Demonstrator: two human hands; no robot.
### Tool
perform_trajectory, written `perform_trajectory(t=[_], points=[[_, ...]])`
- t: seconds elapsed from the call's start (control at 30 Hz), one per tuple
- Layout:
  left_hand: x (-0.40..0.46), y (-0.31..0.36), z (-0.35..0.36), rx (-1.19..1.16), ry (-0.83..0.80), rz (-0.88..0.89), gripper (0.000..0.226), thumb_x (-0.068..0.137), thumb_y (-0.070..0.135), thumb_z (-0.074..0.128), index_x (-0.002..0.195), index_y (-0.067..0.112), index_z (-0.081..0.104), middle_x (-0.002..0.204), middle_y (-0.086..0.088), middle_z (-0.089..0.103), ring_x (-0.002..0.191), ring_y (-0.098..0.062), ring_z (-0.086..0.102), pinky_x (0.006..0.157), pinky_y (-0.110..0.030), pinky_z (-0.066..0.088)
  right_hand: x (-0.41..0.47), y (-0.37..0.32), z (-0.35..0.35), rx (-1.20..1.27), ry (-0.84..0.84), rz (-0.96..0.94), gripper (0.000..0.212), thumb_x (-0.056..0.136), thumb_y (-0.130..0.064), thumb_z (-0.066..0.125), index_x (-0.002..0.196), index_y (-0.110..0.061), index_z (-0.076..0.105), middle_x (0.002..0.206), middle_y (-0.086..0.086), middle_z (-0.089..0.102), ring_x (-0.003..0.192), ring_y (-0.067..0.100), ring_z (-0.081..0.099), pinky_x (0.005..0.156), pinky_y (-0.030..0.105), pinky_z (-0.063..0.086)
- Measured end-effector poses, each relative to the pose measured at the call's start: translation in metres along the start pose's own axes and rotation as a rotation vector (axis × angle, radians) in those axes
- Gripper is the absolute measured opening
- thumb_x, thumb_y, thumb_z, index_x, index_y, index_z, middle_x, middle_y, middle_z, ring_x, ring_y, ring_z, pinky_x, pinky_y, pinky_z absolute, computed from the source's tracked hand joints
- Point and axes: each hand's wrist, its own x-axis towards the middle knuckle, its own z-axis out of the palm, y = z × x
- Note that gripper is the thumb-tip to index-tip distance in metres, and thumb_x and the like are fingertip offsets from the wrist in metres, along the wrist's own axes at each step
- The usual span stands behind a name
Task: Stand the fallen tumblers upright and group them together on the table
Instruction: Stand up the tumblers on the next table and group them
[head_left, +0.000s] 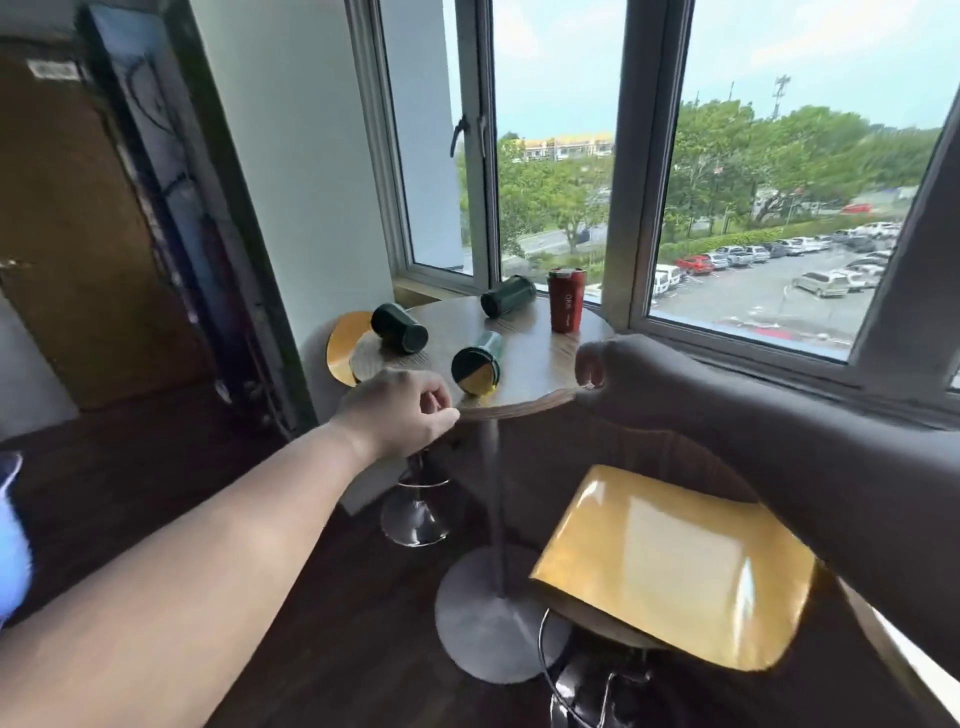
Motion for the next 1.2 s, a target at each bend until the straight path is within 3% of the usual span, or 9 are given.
perform_trajectory(t=[0.23, 0.53, 0.73, 0.9, 1.07, 1.2], points=[[0.029, -0.044, 0.001, 0.035, -0.011, -0.070, 0.013, 0.087, 0.047, 0.064, 0.089, 0.034, 0.067, 0.083, 0.019, 0.065, 0.079, 0.000, 0.061, 0.063, -0.021, 0.046, 0.072, -0.009, 0.040, -0.011, -0.028, -0.052, 0.021, 0.079, -0.044, 0.064, 0.095, -0.032, 0.062, 0.095, -0.002, 0.067, 0.086, 0.022, 0.062, 0.077, 0.036, 0.054], [0.140, -0.061, 0.032, 0.023, -0.021, -0.085, 0.018, 0.085, 0.051, 0.063, 0.098, 0.038, 0.065, 0.089, 0.020, 0.063, 0.085, -0.003, 0.063, 0.077, -0.033, 0.058, 0.182, 0.037, 0.081, 0.017, -0.092, -0.092, 0.024, 0.083, -0.041, 0.064, 0.104, -0.029, 0.063, 0.099, -0.003, 0.067, 0.089, 0.020, 0.061, 0.070, 0.027, 0.044], [0.212, -0.057, 0.066, -0.018, -0.016, -0.067, 0.033, 0.084, 0.054, 0.064, 0.114, 0.039, 0.061, 0.104, 0.021, 0.060, 0.095, -0.004, 0.060, 0.087, -0.034, 0.056, 0.247, 0.074, 0.094, 0.072, -0.184, -0.118, 0.032, 0.084, -0.040, 0.067, 0.113, -0.027, 0.061, 0.104, -0.004, 0.065, 0.091, 0.019, 0.062, 0.082, 0.032, 0.052], [0.248, -0.060, 0.075, 0.047, -0.112, 0.027, 0.041, 0.085, 0.060, 0.063, 0.121, 0.042, 0.056, 0.114, 0.023, 0.051, 0.103, -0.003, 0.055, 0.089, -0.032, 0.050, 0.274, 0.091, 0.103, 0.119, -0.271, -0.183, 0.046, 0.085, -0.040, 0.068, 0.128, -0.029, 0.054, 0.120, -0.003, 0.061, 0.101, 0.015, 0.059, 0.087, 0.030, 0.051], [0.270, -0.073, 0.074, 0.016, -0.295, 0.194, 0.057, 0.078, 0.071, 0.065, 0.125, 0.041, 0.056, 0.129, 0.024, 0.052, 0.115, 0.002, 0.053, 0.102, -0.031, 0.046, 0.294, 0.093, 0.110, 0.100, -0.325, -0.258, 0.059, 0.084, -0.041, 0.071, 0.136, -0.030, 0.047, 0.136, -0.001, 0.054, 0.117, 0.016, 0.054, 0.099, 0.035, 0.049], [0.285, -0.087, 0.076, -0.013, -0.359, 0.344, 0.066, 0.072, 0.070, 0.073, 0.128, 0.038, 0.057, 0.137, 0.024, 0.046, 0.126, 0.004, 0.043, 0.111, -0.024, 0.035, 0.305, 0.090, 0.119, 0.063, -0.359, -0.307, 0.064, 0.082, -0.042, 0.073, 0.138, -0.030, 0.045, 0.135, -0.006, 0.051, 0.111, 0.009, 0.051, 0.094, 0.028, 0.046]])
